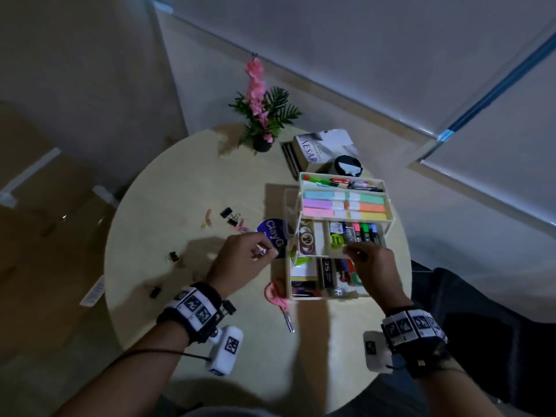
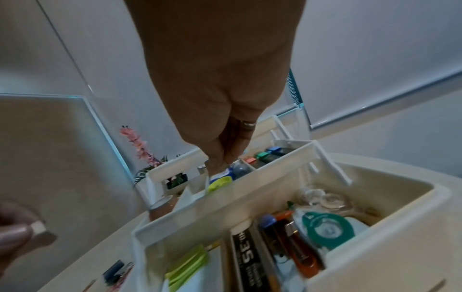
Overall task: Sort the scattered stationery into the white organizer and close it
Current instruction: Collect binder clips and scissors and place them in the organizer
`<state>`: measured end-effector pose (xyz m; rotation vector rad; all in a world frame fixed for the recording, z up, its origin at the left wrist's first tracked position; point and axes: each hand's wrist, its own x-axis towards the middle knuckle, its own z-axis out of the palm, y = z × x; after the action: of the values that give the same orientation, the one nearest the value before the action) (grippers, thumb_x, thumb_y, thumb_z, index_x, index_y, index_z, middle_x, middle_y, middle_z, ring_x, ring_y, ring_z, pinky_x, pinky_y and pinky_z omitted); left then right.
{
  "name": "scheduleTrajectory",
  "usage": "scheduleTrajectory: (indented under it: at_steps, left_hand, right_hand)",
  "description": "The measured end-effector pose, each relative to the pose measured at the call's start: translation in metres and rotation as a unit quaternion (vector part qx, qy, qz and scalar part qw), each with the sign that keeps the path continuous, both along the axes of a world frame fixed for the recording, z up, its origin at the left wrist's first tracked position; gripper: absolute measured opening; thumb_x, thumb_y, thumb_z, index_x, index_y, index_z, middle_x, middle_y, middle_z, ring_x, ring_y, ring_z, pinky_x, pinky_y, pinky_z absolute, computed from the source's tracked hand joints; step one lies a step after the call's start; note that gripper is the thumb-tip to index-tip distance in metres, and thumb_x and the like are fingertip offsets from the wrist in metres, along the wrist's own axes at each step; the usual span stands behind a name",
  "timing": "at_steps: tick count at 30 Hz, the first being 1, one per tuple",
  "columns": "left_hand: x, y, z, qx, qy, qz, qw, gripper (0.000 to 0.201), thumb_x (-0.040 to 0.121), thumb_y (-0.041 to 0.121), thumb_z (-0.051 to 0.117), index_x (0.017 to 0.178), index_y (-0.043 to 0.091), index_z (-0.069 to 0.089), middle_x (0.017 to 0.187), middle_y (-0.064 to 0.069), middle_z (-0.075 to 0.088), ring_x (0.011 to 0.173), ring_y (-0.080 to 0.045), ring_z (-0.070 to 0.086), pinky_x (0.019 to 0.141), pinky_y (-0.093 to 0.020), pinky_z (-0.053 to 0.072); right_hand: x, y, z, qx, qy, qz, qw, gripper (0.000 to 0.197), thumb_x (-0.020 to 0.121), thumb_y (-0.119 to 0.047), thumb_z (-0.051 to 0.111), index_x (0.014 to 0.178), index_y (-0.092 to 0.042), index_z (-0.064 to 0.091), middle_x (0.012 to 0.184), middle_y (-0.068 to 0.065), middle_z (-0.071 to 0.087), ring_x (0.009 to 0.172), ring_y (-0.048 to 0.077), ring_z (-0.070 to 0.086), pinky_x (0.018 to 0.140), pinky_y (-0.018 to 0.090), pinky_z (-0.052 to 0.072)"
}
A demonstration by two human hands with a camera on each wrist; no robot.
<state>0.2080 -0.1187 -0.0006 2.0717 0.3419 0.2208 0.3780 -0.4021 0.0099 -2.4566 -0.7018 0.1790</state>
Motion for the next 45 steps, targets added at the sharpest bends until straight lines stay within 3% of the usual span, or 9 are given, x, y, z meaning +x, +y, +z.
scheduleTrajectory:
  at_steps: [8,13,16,20,25,29,36,41,45]
  left_hand:
    - [0.076,-0.097,0.021,0.072,0.027,-0.086,0.993,0.009,0.094,0.032,0.076,0.095,0.024,0.077,0.066,0.021,0.055,0.063,0.004,0.055,0.062,-0.022,0.047]
    - [0.109,-0.120,0.014,0.120,0.077,-0.077,0.987,0.012,0.095,0.031,0.075,0.100,0.021,0.078,0.087,0.000,0.077,0.080,-0.014,0.071,0.075,-0.034,0.059]
    - [0.118,-0.129,0.009,0.150,0.101,-0.076,0.981,0.011,0.095,0.027,0.075,0.101,0.019,0.078,0.094,-0.004,0.079,0.087,-0.020,0.074,0.078,-0.040,0.062]
    - [0.123,-0.137,0.003,0.196,0.116,-0.078,0.971,0.008,0.095,0.025,0.074,0.099,0.019,0.079,0.090,-0.003,0.079,0.084,-0.020,0.074,0.078,-0.041,0.062]
    - [0.129,-0.144,-0.002,0.242,0.126,-0.070,0.960,0.013,0.097,0.031,0.071,0.100,0.021,0.079,0.091,-0.002,0.078,0.083,-0.021,0.073,0.077,-0.040,0.061]
    - [0.131,-0.145,-0.001,0.282,0.127,-0.070,0.948,0.018,0.096,0.036,0.069,0.094,0.022,0.080,0.086,0.003,0.075,0.078,-0.019,0.070,0.073,-0.037,0.060]
    - [0.128,-0.142,-0.001,0.354,0.111,-0.130,0.919,0.029,0.098,0.033,0.058,0.084,0.018,0.078,0.086,0.001,0.062,0.074,-0.019,0.060,0.070,-0.039,0.055]
    - [0.117,-0.141,-0.001,0.337,0.096,-0.145,0.925,0.013,0.095,0.020,0.064,0.099,0.016,0.077,0.098,0.001,0.061,0.085,-0.017,0.060,0.076,-0.038,0.055]
    - [0.099,-0.132,-0.005,0.285,0.083,-0.153,0.942,0.019,0.095,0.015,0.065,0.113,0.012,0.072,0.110,-0.001,0.058,0.094,-0.017,0.060,0.077,-0.035,0.055]
  right_hand:
    - [0.038,-0.016,-0.034,-0.057,0.023,0.071,0.996,0.017,0.089,-0.010,0.072,0.098,-0.019,0.083,0.087,0.003,0.079,0.070,0.015,0.072,0.067,0.037,0.060]
    - [0.043,-0.008,-0.033,-0.109,-0.009,0.072,0.991,0.013,0.084,-0.004,0.074,0.088,-0.013,0.082,0.083,0.008,0.073,0.070,0.023,0.067,0.060,0.026,0.041]
    - [0.046,-0.007,-0.036,-0.136,-0.014,0.089,0.987,0.017,0.078,0.004,0.077,0.085,-0.012,0.078,0.082,0.006,0.068,0.071,0.021,0.062,0.060,0.027,0.042]
    - [0.049,-0.010,-0.038,-0.107,-0.035,0.110,0.988,0.019,0.076,0.007,0.075,0.083,-0.010,0.076,0.085,0.008,0.067,0.080,0.025,0.060,0.066,0.034,0.052]
    - [0.051,-0.018,-0.039,-0.058,-0.021,0.126,0.990,0.016,0.076,0.008,0.074,0.082,-0.007,0.077,0.083,0.010,0.064,0.080,0.030,0.060,0.064,0.037,0.050]
    - [0.051,-0.026,-0.040,-0.028,-0.019,0.140,0.990,0.007,0.087,-0.003,0.071,0.086,-0.005,0.077,0.088,0.012,0.062,0.079,0.029,0.058,0.064,0.037,0.048]
    - [0.048,-0.031,-0.044,-0.001,-0.051,0.158,0.986,0.013,0.092,-0.008,0.071,0.080,-0.006,0.075,0.087,0.008,0.059,0.078,0.025,0.056,0.068,0.035,0.048]
    - [0.039,-0.042,-0.050,-0.011,-0.081,0.145,0.986,0.009,0.093,-0.010,0.072,0.100,-0.010,0.078,0.091,0.009,0.056,0.084,0.027,0.054,0.067,0.040,0.051]
    - [0.018,-0.055,-0.055,-0.125,-0.110,0.160,0.973,0.056,0.085,-0.018,0.078,0.138,-0.013,0.060,0.119,0.014,0.056,0.104,0.032,0.051,0.075,0.043,0.053]
